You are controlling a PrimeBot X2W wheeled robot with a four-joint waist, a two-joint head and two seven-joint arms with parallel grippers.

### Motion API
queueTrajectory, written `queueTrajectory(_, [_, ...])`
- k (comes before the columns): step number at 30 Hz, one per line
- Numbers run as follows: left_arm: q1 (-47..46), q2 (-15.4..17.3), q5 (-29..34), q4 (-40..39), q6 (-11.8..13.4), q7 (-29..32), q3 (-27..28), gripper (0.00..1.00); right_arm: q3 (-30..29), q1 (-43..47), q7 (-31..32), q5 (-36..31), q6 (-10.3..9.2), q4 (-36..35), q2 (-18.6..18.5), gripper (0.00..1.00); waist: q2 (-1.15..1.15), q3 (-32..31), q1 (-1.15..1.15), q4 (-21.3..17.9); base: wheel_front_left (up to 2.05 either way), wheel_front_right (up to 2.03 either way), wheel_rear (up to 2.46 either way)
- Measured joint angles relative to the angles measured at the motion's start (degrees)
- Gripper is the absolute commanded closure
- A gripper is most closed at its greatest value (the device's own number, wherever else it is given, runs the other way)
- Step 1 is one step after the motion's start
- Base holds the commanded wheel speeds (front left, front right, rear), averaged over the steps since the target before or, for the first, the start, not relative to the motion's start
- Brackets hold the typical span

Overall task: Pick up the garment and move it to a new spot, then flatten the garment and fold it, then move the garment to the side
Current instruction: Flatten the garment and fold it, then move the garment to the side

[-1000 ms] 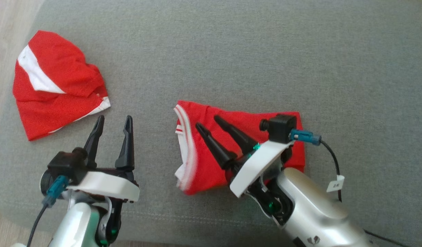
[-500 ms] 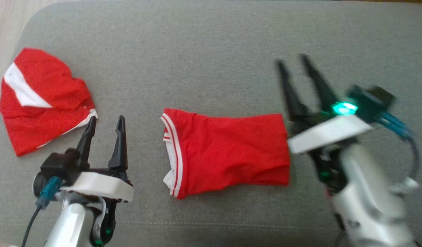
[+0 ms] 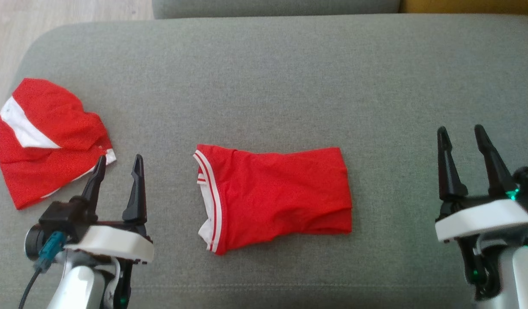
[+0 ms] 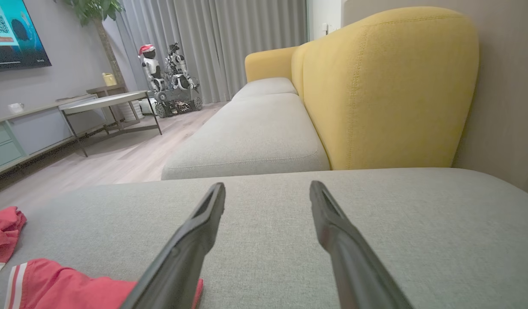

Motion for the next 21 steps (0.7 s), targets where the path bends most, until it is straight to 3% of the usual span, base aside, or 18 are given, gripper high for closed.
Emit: queueTrajectory(21, [9.27,1.81,1.11,-3.66,2.10,2.79,-2.13,0.00,-0.15,10.23,4.58,-2.98,0.00,-4.07,1.31,0.00,0.00,-8.44,0.00,0.06,0.00,0.00,0.00])
